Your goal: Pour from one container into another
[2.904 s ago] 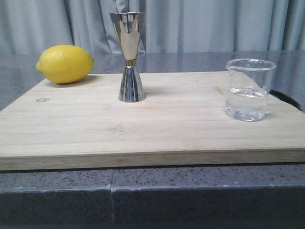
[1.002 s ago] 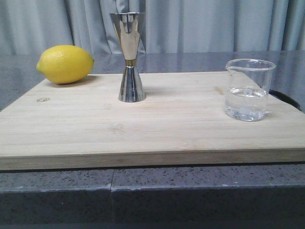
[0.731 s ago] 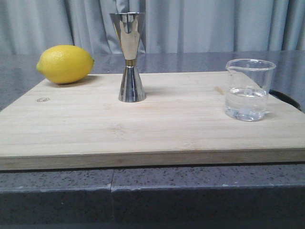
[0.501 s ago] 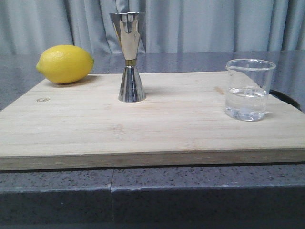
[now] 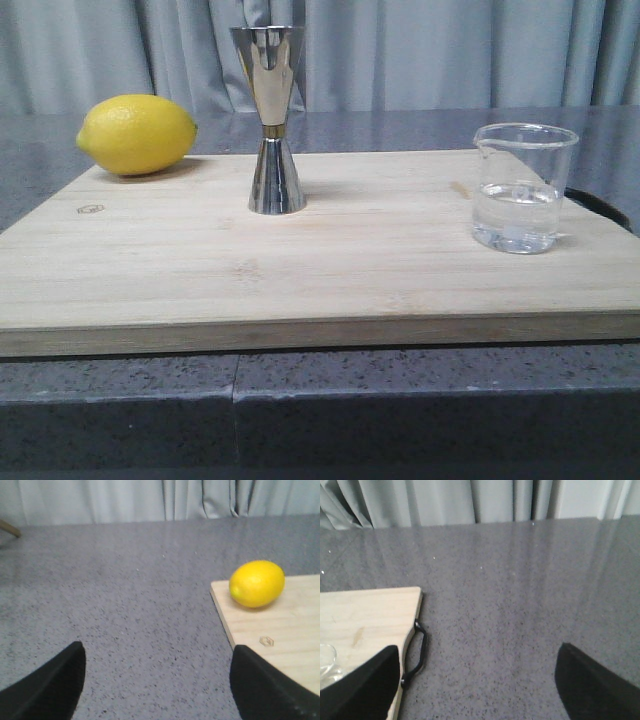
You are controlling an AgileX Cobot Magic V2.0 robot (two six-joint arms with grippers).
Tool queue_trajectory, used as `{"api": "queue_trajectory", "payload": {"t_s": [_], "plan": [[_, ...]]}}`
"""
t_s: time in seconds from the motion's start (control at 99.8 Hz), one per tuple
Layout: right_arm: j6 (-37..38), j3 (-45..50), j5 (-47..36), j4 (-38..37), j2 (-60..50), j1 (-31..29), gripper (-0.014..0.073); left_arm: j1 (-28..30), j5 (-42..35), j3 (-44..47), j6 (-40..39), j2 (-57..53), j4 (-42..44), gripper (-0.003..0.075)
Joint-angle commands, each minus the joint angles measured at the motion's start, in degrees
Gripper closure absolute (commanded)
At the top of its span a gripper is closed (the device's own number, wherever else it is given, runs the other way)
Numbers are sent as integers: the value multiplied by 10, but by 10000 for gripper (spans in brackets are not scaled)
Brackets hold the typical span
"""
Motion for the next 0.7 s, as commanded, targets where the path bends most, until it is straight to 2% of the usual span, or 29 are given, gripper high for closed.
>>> {"api": "queue_trajectory", "payload": {"t_s": [0.0,0.11,0.351,0.541,0.691], "plan": [[-7,-37,-2,-2,41,-4,40,0,8,-46,67,50,-74,165],[-7,-51,17,-2,78,-4,40,0,53,-74,186,109,-195,165],[-7,-51,17,0,118,-4,40,0,131,-82,518,230,-474,165],[-7,-51,8,0,119,-4,40,0,156,-82,709,323,-633,165],[-7,-51,6,0,119,-4,40,0,197,-82,837,400,-722,165]]}}
